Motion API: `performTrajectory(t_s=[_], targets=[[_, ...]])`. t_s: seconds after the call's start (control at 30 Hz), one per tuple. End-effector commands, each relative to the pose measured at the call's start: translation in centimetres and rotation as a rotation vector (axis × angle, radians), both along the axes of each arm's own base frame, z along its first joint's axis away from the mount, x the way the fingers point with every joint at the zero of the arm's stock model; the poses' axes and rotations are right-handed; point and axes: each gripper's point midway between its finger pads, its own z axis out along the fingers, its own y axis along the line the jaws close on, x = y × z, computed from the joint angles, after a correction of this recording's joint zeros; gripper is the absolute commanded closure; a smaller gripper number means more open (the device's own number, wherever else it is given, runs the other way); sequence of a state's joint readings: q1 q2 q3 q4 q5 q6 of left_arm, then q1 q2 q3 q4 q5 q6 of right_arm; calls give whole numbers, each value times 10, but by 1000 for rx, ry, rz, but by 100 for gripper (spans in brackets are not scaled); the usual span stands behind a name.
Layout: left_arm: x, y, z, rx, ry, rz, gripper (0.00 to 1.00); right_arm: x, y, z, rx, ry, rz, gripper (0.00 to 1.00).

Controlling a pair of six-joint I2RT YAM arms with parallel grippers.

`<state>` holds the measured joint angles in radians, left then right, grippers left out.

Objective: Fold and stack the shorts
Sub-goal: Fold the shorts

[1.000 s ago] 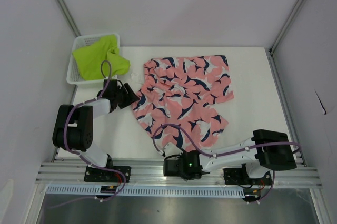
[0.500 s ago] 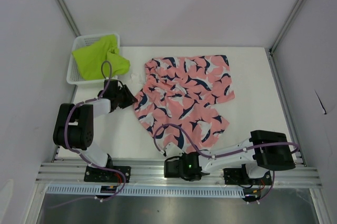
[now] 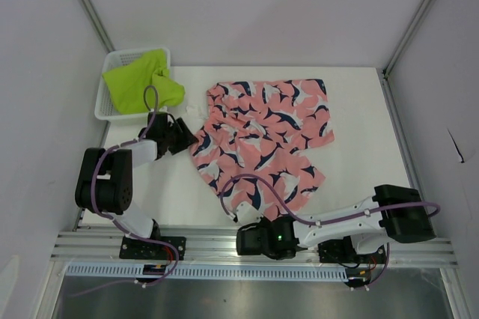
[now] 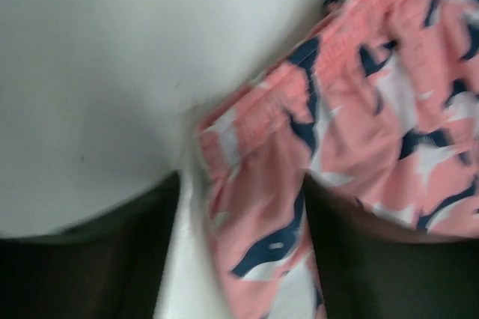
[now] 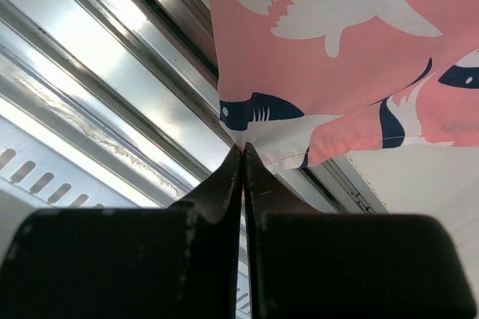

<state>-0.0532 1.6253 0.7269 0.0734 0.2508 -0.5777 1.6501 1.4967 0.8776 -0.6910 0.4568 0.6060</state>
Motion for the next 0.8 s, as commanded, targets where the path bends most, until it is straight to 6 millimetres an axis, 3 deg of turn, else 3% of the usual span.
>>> performTrajectory(t_s=[0.0, 0.1, 0.33, 0.47, 0.77], targets=[[7, 8, 12, 30, -32, 22, 21, 5, 10, 25, 84, -36, -11, 100], [3, 12, 18, 48, -46, 31, 7, 8, 8, 31, 92, -41, -20, 100], [0, 7, 14, 0, -48, 11, 7, 8, 8, 45, 174, -19, -32, 100], [2, 0, 2, -43, -29, 4, 16, 7, 8, 53, 232, 11, -36, 100], [14, -5, -5, -97, -26, 33, 32, 7, 4, 54, 266, 30, -42, 100]])
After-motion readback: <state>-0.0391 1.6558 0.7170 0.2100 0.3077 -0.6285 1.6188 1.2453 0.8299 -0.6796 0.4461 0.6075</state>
